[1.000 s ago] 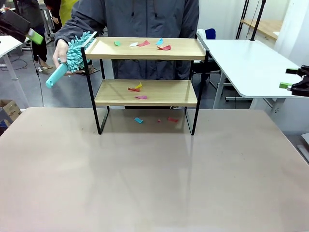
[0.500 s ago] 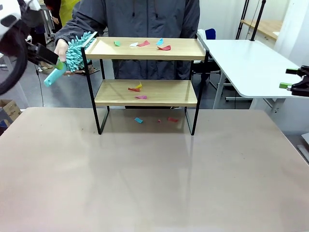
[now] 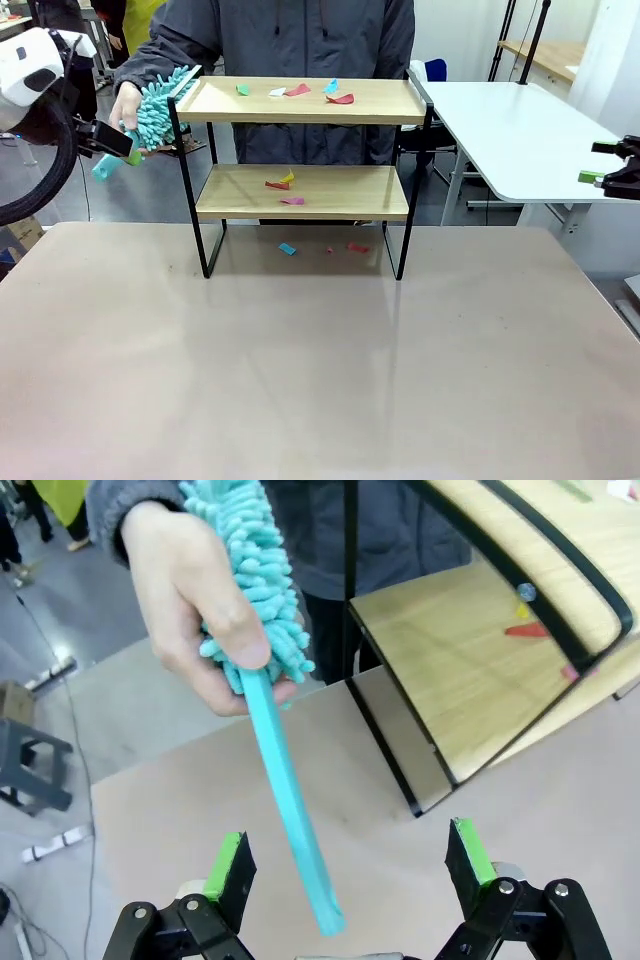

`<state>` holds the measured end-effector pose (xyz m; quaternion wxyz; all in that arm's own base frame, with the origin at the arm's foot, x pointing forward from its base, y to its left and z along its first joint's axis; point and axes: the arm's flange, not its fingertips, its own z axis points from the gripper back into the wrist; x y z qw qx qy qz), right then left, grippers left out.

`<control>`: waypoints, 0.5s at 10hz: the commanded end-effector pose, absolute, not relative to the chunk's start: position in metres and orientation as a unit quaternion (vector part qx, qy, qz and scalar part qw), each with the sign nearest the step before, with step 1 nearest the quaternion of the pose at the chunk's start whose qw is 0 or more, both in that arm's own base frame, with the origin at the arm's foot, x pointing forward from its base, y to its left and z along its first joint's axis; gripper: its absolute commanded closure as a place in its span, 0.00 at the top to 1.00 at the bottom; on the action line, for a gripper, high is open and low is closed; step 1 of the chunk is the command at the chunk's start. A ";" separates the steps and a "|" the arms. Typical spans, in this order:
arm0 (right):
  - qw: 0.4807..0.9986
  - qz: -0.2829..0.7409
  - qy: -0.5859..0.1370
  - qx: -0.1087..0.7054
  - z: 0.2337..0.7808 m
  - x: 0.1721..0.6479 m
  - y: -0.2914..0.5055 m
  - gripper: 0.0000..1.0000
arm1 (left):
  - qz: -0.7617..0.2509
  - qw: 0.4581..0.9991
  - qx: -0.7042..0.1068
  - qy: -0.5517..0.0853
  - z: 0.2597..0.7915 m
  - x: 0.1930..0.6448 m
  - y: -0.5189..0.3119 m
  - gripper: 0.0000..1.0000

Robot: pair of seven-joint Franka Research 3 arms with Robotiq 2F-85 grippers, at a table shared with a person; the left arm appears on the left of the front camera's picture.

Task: Clean the shelf.
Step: Pick up the Duster handed by the human.

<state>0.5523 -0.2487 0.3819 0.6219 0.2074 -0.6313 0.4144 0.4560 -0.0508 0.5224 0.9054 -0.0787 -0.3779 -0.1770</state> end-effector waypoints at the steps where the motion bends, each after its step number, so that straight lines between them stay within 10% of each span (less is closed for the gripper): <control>1: 0.628 0.411 -0.626 0.210 0.389 0.552 -0.247 1.00 | -0.166 0.909 -0.074 -0.376 0.522 0.468 -0.054 1.00; 3: 0.628 0.411 -0.626 0.210 0.389 0.552 -0.247 1.00 | -0.156 0.908 -0.063 -0.384 0.520 0.470 -0.053 1.00; 4: 0.628 0.411 -0.626 0.210 0.389 0.552 -0.247 1.00 | -0.160 0.907 -0.054 -0.386 0.520 0.470 -0.053 0.42; 5: 0.628 0.411 -0.626 0.210 0.389 0.552 -0.247 1.00 | -0.160 0.907 -0.051 -0.386 0.519 0.471 -0.054 0.42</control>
